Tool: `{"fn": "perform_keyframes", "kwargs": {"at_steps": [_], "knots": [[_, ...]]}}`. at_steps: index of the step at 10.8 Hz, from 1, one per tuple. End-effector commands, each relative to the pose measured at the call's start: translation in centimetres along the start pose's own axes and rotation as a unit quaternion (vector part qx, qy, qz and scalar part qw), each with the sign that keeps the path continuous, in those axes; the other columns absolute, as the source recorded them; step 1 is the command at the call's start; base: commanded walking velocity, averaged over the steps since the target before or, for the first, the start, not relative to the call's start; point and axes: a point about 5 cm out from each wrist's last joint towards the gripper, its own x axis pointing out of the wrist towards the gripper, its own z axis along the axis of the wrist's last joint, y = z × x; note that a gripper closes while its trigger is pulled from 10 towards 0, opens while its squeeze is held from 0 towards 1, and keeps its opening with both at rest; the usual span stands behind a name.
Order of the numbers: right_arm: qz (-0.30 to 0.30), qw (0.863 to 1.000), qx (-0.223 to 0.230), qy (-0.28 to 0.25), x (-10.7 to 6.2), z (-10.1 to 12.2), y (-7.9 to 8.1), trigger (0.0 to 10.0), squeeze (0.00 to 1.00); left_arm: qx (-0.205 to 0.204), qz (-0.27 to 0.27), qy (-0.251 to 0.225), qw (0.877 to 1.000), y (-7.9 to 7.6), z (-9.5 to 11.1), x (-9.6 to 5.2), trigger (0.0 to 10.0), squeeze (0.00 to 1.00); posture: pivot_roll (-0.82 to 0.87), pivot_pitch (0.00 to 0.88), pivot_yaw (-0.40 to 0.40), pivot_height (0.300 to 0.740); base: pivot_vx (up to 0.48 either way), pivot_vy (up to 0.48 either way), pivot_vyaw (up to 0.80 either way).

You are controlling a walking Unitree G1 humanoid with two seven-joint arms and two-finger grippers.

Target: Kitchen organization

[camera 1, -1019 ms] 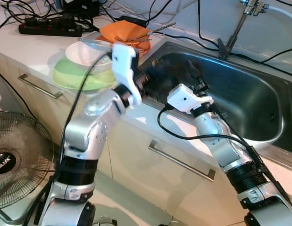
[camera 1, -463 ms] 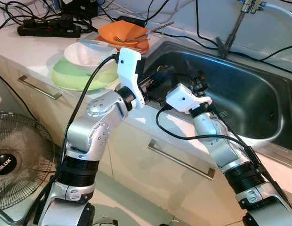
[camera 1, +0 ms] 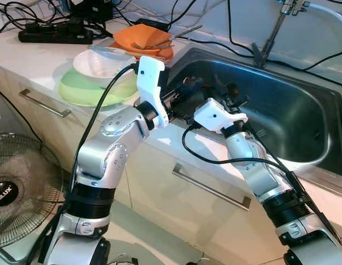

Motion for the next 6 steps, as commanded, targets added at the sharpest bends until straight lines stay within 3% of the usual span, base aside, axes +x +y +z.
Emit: {"fn": "perform_keyframes", "kwargs": {"at_steps": [1, 6], "knots": [[-0.008, 1.000, 0.005, 0.002, 0.25, 0.05, -0.38, 0.0, 0.00, 0.000, -0.013, 0.002, 1.000, -0.54, -0.04, 0.07, 10.0, 0.00, -0.04, 0.051, -0.047, 0.740, 0.000, 0.000, 0.00], [-0.006, 1.000, 0.007, 0.004, 0.27, 0.01, -0.19, 0.0, 0.00, 0.008, -0.020, 0.003, 1.000, -0.66, 0.01, 0.06, 10.0, 0.00, -0.03, 0.052, -0.048, 0.740, 0.000, 0.000, 0.00]]}}
